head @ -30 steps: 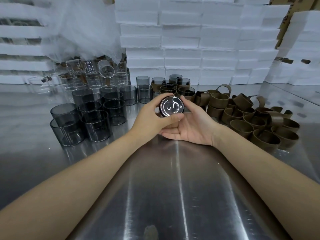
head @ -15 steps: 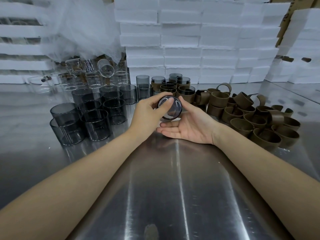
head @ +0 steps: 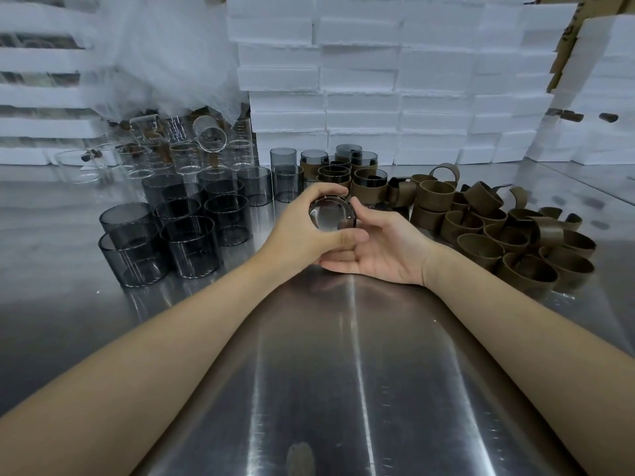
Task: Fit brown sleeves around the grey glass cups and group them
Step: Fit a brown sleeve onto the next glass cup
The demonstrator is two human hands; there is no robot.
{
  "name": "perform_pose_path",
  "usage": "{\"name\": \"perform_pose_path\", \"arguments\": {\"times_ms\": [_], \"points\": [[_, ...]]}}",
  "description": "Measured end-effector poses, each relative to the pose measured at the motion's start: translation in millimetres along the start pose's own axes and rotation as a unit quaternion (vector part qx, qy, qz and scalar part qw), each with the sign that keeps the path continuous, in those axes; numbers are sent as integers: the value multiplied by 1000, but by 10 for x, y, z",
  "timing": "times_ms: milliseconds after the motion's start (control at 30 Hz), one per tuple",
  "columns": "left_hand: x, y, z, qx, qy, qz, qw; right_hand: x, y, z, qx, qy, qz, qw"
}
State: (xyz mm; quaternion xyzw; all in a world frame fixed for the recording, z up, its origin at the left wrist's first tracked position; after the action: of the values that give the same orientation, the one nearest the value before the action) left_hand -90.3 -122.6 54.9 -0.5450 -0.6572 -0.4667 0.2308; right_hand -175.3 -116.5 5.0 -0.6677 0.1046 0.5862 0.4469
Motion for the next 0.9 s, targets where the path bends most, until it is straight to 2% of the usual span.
{"name": "perform_pose_path", "arguments": {"times_ms": [567, 700, 900], "points": [[69, 120, 17, 96, -6, 32, 995, 10, -23, -18, -11, -8, 11, 1000], [15, 102, 6, 77, 14, 86, 993, 31, -1, -8, 5, -19, 17, 1000], [-5, -19, -2, -24, -5, 12, 1000, 3, -20, 28, 3, -9, -1, 1000]]}}
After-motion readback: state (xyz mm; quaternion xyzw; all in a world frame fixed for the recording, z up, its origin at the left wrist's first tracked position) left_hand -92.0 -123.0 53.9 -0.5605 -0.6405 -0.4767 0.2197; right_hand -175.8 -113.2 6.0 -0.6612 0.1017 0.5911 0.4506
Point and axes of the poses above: each hand's wrist, its own z-axis away from the middle knuckle, its own y-axis out of the back of the hand, x = y × z, the point moved 9 cm from there along -z, towards the middle knuckle, and after that the axes turned 2 degrees about y, right-handed, at the moved point
